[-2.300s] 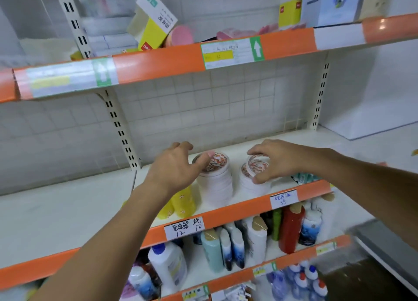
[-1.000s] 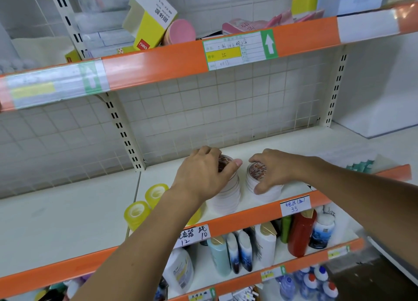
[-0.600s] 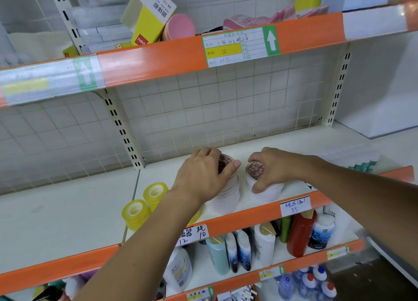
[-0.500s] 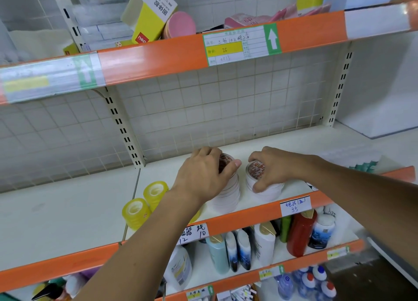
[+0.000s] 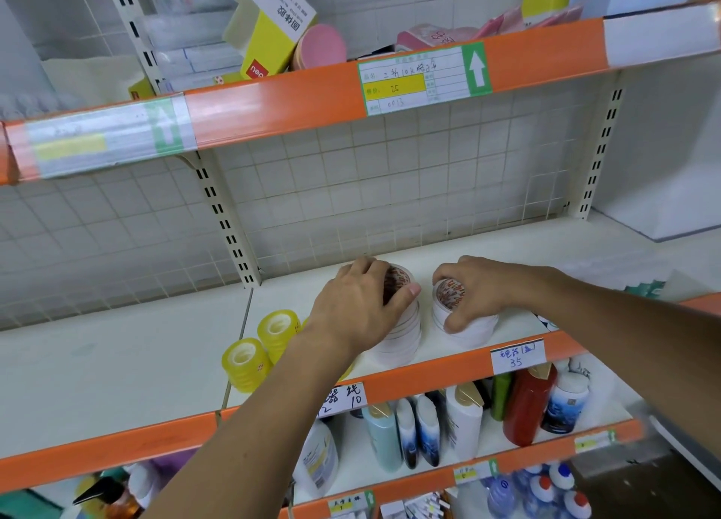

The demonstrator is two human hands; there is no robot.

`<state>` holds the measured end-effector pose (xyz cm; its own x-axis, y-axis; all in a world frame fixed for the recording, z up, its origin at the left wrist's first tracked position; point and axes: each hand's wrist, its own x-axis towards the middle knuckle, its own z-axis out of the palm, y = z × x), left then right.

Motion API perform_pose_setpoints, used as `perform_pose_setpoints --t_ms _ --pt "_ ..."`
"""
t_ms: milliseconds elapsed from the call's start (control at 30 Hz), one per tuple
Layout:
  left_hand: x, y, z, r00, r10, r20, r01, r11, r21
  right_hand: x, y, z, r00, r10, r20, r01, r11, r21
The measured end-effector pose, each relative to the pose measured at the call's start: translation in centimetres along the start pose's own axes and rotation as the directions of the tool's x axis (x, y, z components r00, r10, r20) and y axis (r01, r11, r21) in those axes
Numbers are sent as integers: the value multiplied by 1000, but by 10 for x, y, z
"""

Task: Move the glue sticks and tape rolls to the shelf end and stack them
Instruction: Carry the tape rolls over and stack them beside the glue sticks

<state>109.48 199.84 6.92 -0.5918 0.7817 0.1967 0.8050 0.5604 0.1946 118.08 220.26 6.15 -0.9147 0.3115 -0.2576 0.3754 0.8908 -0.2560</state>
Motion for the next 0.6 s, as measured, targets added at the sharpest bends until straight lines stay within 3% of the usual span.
perform_pose_setpoints --t_ms 400,500,600 --pt "-8 -9 -11 997 -57 -47 53 996 -76 -4 6 -10 995 62 73 -65 997 46" --pt "-17 -22 -20 993 -100 -65 96 993 -66 -14 11 -30 991 37 126 -45 997 61" --pt "-31 -38 -29 981 -169 -93 164 984 -66 -25 5 -55 996 -10 84 8 1000 29"
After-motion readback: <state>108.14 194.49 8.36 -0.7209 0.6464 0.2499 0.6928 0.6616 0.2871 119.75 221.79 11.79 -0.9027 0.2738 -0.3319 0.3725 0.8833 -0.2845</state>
